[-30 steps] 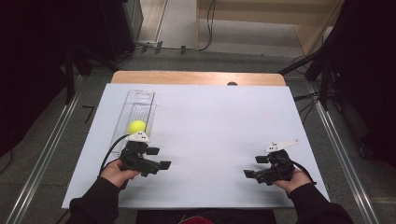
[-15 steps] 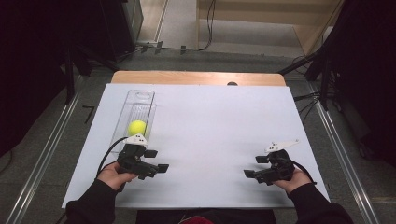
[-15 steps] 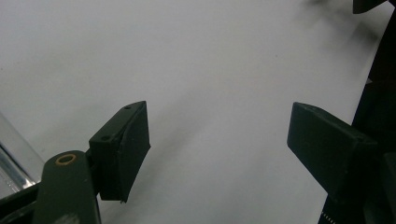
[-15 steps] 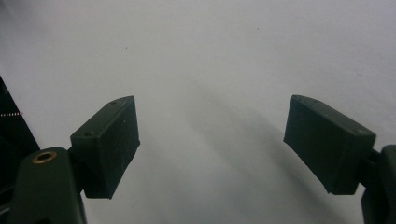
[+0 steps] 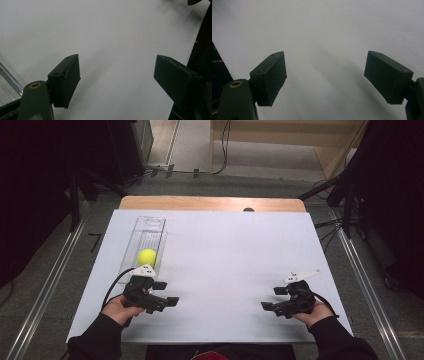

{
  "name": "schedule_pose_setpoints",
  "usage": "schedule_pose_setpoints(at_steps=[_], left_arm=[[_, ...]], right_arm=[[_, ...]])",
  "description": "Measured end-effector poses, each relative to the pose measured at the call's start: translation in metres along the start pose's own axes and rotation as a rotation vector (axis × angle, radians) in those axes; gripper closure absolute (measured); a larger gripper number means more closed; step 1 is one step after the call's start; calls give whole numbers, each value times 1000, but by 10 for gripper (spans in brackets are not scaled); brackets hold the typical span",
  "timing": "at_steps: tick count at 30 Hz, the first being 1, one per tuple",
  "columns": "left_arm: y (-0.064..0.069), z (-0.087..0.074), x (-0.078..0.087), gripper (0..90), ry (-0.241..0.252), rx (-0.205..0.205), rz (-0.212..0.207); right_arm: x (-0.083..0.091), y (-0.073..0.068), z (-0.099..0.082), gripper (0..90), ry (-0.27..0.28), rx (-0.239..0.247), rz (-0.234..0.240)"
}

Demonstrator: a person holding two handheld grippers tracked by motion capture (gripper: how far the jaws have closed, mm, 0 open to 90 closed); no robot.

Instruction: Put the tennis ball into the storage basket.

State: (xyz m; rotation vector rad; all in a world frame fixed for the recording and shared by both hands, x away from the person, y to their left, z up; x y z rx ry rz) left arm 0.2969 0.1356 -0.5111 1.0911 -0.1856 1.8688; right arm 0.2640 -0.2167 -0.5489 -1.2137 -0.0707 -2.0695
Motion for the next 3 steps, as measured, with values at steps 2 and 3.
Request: schedule_pose_setpoints(at_steps=[2,3], left_arm=[[0,0,0,217,0,1,-1],[0,0,0,217,0,2,-1]], right_arm=[[0,0,0,160,0,-1,-1],[0,0,0,160,0,0,0]])
Point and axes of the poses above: each handheld gripper's, and its own axes: x roughly backward along the jaws, z roughly out of its top, y roughly to its right, the point moved 8 cm from there along -x, roughly forward along the jaws, and after that the axes turned 3 degrees about -y, right-handed, at the moved point
